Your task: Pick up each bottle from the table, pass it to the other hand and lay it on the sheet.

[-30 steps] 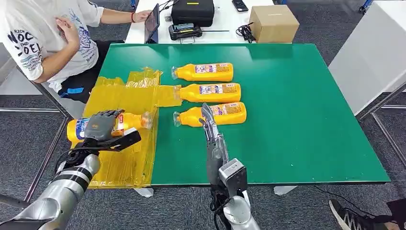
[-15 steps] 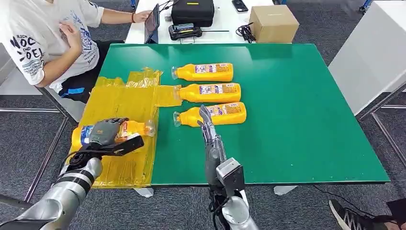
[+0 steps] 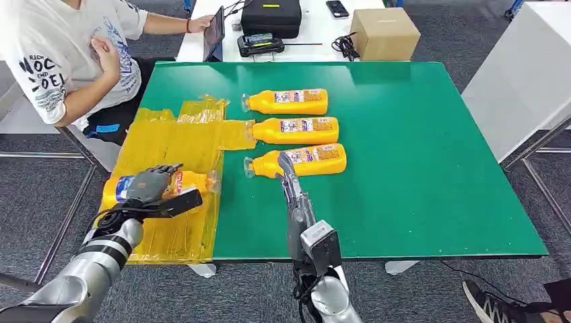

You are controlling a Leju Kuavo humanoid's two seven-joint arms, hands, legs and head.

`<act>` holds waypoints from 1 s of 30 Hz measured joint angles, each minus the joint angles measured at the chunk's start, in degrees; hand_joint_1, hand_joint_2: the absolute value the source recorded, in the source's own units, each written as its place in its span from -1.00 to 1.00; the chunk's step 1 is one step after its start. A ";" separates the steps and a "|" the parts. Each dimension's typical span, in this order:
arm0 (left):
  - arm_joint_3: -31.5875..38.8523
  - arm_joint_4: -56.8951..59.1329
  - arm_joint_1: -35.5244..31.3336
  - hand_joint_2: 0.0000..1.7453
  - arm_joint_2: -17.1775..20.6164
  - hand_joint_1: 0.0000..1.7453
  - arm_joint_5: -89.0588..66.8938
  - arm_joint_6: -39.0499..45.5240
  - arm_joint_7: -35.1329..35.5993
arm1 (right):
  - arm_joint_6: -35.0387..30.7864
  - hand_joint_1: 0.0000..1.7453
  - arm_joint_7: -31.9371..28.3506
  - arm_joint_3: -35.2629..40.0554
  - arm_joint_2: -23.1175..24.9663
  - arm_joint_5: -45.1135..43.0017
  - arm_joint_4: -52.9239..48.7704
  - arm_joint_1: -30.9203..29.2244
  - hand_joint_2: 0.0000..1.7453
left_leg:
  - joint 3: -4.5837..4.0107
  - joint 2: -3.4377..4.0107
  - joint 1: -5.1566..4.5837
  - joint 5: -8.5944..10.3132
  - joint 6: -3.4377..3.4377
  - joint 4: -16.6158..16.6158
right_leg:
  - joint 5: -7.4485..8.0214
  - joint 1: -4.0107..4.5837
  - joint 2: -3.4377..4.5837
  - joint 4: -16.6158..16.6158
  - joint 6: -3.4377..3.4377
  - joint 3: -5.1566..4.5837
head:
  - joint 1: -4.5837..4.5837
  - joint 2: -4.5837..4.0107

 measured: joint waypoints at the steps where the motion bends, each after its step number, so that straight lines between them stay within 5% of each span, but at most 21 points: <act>1: 0.06 0.00 -0.08 -1.00 0.00 -1.00 0.66 -0.50 -0.40 | 0.02 -1.00 0.11 -0.02 0.00 0.00 0.09 0.00 -1.00 | 0.01 -0.01 0.00 0.00 0.00 0.00 | 0.00 0.00 0.00 0.00 0.00 0.01 | 0.00 0.00; 11: 1.33 0.00 -0.06 -1.00 -0.39 -1.00 5.00 -2.94 -2.36 | 0.02 -1.00 0.74 -0.50 0.37 -0.15 1.05 0.00 -1.00 | 0.03 -0.03 0.00 0.00 0.00 0.00 | 0.00 0.00 -0.02 0.00 0.00 0.04 | 0.00 0.00; 19: 6.77 -0.02 -0.80 -1.00 -1.09 -1.00 20.19 -18.05 -8.02 | -0.11 -1.00 1.38 -1.07 0.59 -0.96 2.16 -0.34 -1.00 | 0.45 -0.08 0.00 -0.03 -0.01 -0.03 | -0.03 0.00 -0.07 -0.02 -0.03 0.49 | -0.02 0.00; 30: 9.35 -0.02 -0.76 -1.00 -1.46 -1.00 21.11 -19.34 -8.68 | -0.11 -1.00 1.42 -1.44 0.74 -0.96 3.50 -0.57 -1.00 | 0.68 -0.08 0.00 -0.01 -0.01 -0.03 | -0.04 0.00 -0.07 -0.02 -0.03 0.72 | 0.00 0.00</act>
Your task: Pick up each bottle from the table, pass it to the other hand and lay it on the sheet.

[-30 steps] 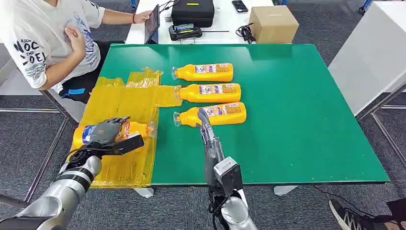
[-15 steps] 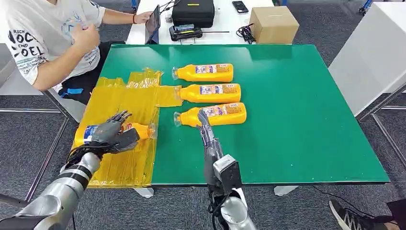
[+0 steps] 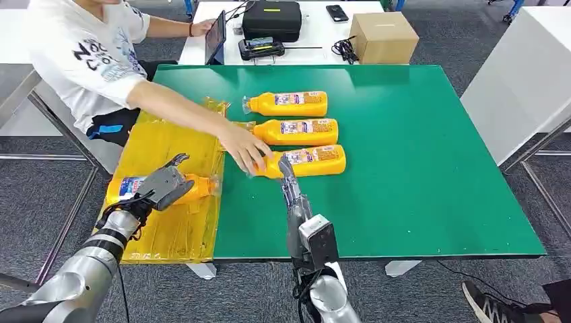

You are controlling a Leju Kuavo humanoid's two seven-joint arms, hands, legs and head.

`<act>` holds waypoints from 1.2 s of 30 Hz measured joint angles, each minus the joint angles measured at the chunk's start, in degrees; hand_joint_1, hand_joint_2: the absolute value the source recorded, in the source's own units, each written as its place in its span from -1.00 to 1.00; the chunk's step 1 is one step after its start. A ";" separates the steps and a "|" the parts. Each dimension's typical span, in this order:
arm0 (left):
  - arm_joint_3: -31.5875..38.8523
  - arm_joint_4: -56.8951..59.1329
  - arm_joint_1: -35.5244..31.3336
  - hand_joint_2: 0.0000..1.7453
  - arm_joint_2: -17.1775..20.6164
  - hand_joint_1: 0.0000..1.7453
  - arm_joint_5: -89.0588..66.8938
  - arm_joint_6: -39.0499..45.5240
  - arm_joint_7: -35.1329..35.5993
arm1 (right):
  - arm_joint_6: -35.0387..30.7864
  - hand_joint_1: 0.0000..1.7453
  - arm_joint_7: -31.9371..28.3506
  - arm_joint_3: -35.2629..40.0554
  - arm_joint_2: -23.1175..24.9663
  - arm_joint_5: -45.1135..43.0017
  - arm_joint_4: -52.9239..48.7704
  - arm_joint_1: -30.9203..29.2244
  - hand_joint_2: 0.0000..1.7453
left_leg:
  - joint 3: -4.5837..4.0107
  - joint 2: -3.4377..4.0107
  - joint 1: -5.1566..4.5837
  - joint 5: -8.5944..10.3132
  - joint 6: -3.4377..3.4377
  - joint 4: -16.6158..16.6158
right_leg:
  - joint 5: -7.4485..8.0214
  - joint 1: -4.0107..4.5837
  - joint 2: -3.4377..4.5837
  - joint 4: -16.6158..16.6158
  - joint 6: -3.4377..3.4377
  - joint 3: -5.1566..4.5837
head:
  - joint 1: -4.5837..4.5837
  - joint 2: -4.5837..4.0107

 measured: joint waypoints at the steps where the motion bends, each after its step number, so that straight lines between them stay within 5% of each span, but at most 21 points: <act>1: 0.13 0.00 -0.01 -1.00 0.00 -1.00 0.59 -0.41 0.00 | 0.00 -1.00 0.00 0.00 0.02 0.00 0.07 -0.04 -1.00 | 0.01 0.00 0.00 0.00 0.00 0.00 | 0.00 0.00 0.00 0.00 0.00 0.00 | 0.00 0.00; 10: 5.45 -0.22 0.77 -1.00 0.18 -1.00 15.40 -15.82 -4.57 | -0.33 -1.00 -0.02 0.00 0.07 -0.70 1.58 -0.55 -1.00 | 0.01 0.00 0.00 0.00 0.00 0.00 | 0.00 0.00 0.00 0.00 0.00 0.01 | 0.00 0.00; 12: 5.84 -1.36 1.92 -1.00 0.04 -1.00 17.62 -11.62 -6.49 | -0.57 -1.00 -0.11 0.00 0.11 -0.90 2.10 -0.70 -1.00 | -0.01 0.03 0.00 0.00 0.00 0.00 | 0.00 0.00 0.02 0.00 0.00 -0.05 | 0.00 0.00; 16: 5.73 -5.21 3.71 -1.00 -1.97 -1.00 15.87 18.50 -11.03 | -1.68 -1.00 -0.07 0.13 0.17 -0.39 2.52 -0.76 -1.00 | -0.13 0.03 0.00 0.01 0.01 0.02 | 0.02 0.01 0.01 0.00 0.01 -0.16 | 0.00 0.00; 19: 5.66 -11.29 5.18 -1.00 -4.18 -1.00 21.54 30.59 -15.76 | -2.05 -1.00 0.00 0.81 0.11 0.44 2.86 -1.03 -1.00 | -0.21 -0.10 0.00 0.02 0.02 0.02 | 0.02 0.00 -0.03 0.01 0.02 -0.16 | 0.04 0.00; 36: -3.17 -45.62 16.38 -1.00 -8.15 -1.00 32.33 40.78 -15.82 | -3.74 -1.00 0.20 1.97 -0.31 1.51 4.26 -1.33 -1.00 | -0.47 0.05 0.00 -0.03 0.02 0.02 | 0.01 0.00 0.04 -0.01 0.02 -0.50 | 0.02 0.00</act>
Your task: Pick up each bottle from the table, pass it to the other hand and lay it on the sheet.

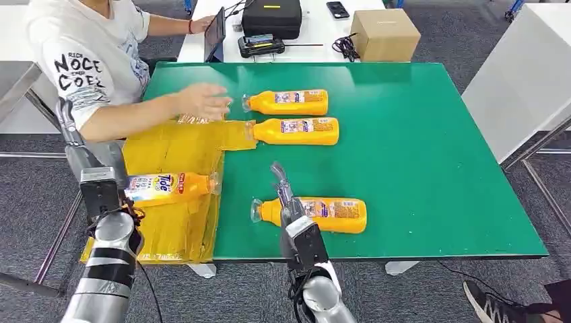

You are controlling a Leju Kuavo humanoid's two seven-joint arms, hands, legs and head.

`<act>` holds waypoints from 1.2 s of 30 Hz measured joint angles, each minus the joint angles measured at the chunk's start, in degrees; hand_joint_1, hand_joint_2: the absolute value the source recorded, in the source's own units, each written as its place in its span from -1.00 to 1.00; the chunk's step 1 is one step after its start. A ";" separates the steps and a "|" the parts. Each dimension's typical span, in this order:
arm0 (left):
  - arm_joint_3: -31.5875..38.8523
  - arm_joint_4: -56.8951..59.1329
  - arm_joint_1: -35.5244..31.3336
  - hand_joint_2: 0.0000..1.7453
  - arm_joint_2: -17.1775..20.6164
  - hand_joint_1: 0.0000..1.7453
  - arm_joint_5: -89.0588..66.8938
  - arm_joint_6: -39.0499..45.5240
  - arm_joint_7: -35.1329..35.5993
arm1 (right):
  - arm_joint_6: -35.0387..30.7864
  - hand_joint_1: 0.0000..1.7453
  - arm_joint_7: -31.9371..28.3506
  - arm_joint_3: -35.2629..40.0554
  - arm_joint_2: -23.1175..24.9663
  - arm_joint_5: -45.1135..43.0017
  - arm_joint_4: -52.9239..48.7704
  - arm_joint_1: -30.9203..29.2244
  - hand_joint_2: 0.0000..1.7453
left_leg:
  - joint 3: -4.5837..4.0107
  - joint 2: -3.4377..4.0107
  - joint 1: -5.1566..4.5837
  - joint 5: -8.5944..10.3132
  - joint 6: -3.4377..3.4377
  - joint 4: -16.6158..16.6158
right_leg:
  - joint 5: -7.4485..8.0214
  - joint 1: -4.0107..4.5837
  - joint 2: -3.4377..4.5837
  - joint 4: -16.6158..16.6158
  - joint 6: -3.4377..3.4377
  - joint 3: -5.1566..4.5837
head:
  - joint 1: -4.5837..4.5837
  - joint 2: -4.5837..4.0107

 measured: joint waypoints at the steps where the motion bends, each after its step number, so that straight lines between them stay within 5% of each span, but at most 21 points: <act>1: 0.02 -1.81 0.53 -1.00 -0.41 -1.00 0.09 0.09 0.00 | -0.26 -1.00 0.00 -0.02 0.00 0.02 0.00 0.09 1.00 | 0.00 0.03 0.00 0.00 0.00 0.00 | 0.00 0.00 0.00 0.00 0.00 -0.01 | -0.04 0.00; 8: -1.12 -5.43 3.63 -1.00 -1.99 -1.00 14.81 -9.83 0.64 | -4.05 -1.00 2.17 -0.31 -0.96 4.84 -0.66 1.38 1.00 | 0.00 0.03 -0.01 -0.03 0.00 0.00 | 0.00 0.00 0.02 -0.04 0.00 -0.05 | -0.07 0.00; 9: -1.66 -5.39 4.79 1.00 -2.70 -1.00 17.56 -13.50 1.77 | -4.92 -1.00 2.73 -0.50 -1.53 6.76 -0.81 1.65 1.00 | 0.00 0.01 -0.02 -0.03 0.00 0.00 | 0.00 -0.01 0.01 -0.04 0.00 -0.03 | -0.07 0.00; 14: -3.32 -3.93 10.13 1.00 -4.74 -1.00 24.94 -23.12 6.10 | -10.69 -1.00 6.33 -2.86 -4.28 16.93 -1.75 1.59 1.00 | -0.06 0.05 -0.12 -0.06 0.06 0.00 | 0.00 -0.07 0.02 -0.05 0.01 -0.07 | -0.04 0.00; 20: -3.43 -1.46 13.81 1.00 -5.24 -1.00 24.48 -23.74 5.33 | -8.89 -1.00 15.02 -5.40 -9.55 26.93 -2.05 -1.86 1.00 | -0.06 0.02 -0.17 -0.06 0.09 0.01 | 0.01 -0.09 0.01 -0.05 0.03 -0.07 | -0.02 0.00; 27: -3.37 -0.98 16.06 1.00 -5.40 -1.00 21.70 -25.81 6.71 | -2.27 -1.00 23.00 -5.81 -14.89 31.94 1.03 -5.04 1.00 | -0.08 0.02 -0.17 -0.06 0.09 0.01 | 0.02 -0.07 0.00 -0.04 0.03 -0.07 | -0.04 0.00; 36: -3.30 -0.60 16.65 1.00 -5.72 -1.00 19.71 -25.48 6.25 | 6.19 -1.00 24.65 -3.25 -18.49 30.46 8.13 -11.22 1.00 | -0.08 0.03 -0.17 -0.05 0.09 0.02 | 0.03 -0.08 0.01 -0.04 0.05 -0.08 | -0.04 0.00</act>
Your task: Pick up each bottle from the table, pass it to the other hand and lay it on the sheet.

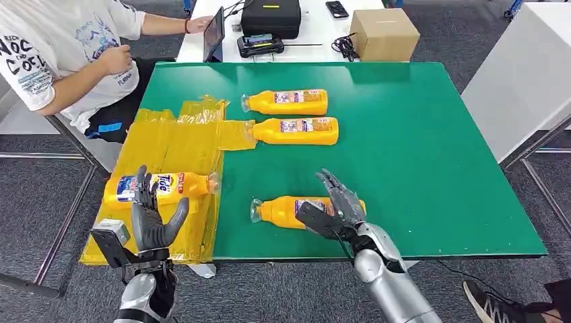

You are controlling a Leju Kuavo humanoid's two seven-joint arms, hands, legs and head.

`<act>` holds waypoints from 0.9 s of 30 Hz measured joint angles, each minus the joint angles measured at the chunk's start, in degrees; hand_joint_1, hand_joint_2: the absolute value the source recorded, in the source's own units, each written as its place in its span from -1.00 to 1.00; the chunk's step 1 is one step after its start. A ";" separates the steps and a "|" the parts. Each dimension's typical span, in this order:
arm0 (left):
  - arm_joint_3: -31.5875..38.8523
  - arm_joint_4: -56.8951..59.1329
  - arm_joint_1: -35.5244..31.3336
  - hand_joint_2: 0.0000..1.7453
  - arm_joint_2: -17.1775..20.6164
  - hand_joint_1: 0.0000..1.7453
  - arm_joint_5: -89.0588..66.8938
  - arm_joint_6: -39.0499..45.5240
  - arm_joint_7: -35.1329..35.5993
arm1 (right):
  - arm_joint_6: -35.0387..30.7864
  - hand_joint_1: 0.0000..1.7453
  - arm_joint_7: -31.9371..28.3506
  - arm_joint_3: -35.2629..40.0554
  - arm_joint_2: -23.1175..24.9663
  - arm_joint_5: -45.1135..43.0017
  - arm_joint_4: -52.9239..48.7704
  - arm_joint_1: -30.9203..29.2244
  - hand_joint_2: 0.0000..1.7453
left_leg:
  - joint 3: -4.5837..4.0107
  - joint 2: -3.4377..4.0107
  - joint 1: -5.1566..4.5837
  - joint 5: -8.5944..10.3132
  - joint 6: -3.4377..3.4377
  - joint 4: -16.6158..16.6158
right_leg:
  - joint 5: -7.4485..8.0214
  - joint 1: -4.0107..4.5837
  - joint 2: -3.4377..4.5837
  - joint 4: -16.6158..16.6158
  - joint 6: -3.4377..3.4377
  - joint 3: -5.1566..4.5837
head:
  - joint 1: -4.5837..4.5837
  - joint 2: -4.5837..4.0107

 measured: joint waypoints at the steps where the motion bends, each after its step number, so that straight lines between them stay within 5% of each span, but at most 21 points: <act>1: 0.02 0.13 -0.07 1.00 0.00 -1.00 -0.22 0.22 -0.24 | 1.47 -1.00 -0.50 0.50 -0.28 -1.42 0.90 -0.82 1.00 | 0.00 0.00 0.00 0.00 0.00 0.00 | 0.00 0.00 0.00 0.00 0.00 0.00 | 0.00 0.00; 27: 0.11 6.21 -4.22 1.00 0.00 -1.00 -0.02 0.09 -0.92 | 15.28 -1.00 -2.32 15.69 -6.32 -12.56 17.29 -18.34 1.00 | 0.00 0.00 0.00 0.07 0.09 0.02 | 0.09 -0.02 0.00 0.01 0.12 0.01 | 0.00 0.00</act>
